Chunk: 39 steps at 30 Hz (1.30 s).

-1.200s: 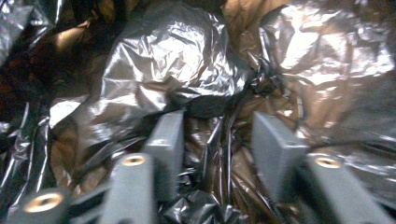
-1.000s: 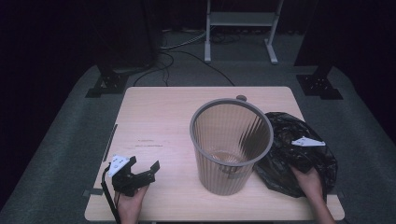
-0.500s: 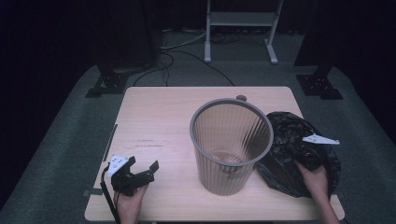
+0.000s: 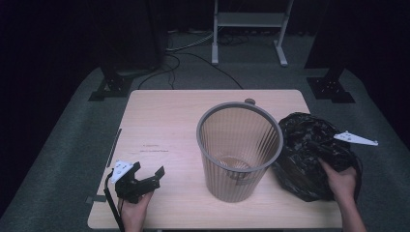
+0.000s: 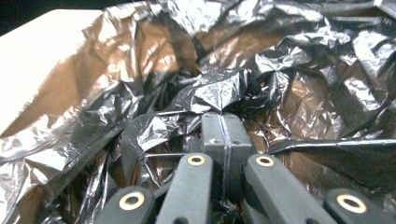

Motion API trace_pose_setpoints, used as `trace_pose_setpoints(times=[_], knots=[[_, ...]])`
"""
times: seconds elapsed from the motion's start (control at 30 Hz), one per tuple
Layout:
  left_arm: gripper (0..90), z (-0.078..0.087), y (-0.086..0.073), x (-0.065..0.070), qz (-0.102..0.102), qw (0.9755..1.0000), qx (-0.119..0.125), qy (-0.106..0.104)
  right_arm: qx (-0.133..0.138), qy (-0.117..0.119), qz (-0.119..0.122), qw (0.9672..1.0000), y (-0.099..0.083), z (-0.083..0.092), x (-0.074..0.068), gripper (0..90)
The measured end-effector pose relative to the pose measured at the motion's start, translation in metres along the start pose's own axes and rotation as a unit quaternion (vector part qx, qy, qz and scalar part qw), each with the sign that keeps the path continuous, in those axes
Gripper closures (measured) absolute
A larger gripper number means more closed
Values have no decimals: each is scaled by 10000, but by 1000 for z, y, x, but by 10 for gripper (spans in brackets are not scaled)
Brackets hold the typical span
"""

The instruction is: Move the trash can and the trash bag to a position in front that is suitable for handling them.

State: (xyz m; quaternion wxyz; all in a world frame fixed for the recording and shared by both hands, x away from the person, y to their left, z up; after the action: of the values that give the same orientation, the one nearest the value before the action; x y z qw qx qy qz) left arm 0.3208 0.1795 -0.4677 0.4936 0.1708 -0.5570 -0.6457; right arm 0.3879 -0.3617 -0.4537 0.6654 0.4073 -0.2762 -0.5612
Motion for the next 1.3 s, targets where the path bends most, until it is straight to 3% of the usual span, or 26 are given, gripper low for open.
trace_pose_setpoints(times=[0.67,1.07,1.3], knots=[[18,0,0,0,3,10000,-5,-1,422,277,-70,9987,56,47,8,900],[18,-1,-1,0,-6,10000,-20,4,664,533,-52,9964,107,91,11,900],[18,-1,-1,1,-19,10000,-12,5,815,565,125,9950,134,119,7,900]])
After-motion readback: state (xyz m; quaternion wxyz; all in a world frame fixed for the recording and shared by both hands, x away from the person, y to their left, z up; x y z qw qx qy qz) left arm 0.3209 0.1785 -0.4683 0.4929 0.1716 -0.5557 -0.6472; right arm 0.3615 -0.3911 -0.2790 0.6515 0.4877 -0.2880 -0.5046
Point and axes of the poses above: each handheld gripper's, and its own axes: z roughly backward along the jaws, y roughly out of its top, x roughly to its right, the point moved 8 cm from there along -z, roughly forward along the jaws, and after that the axes turned 10 degrees about -y, right-handed, at the moved point
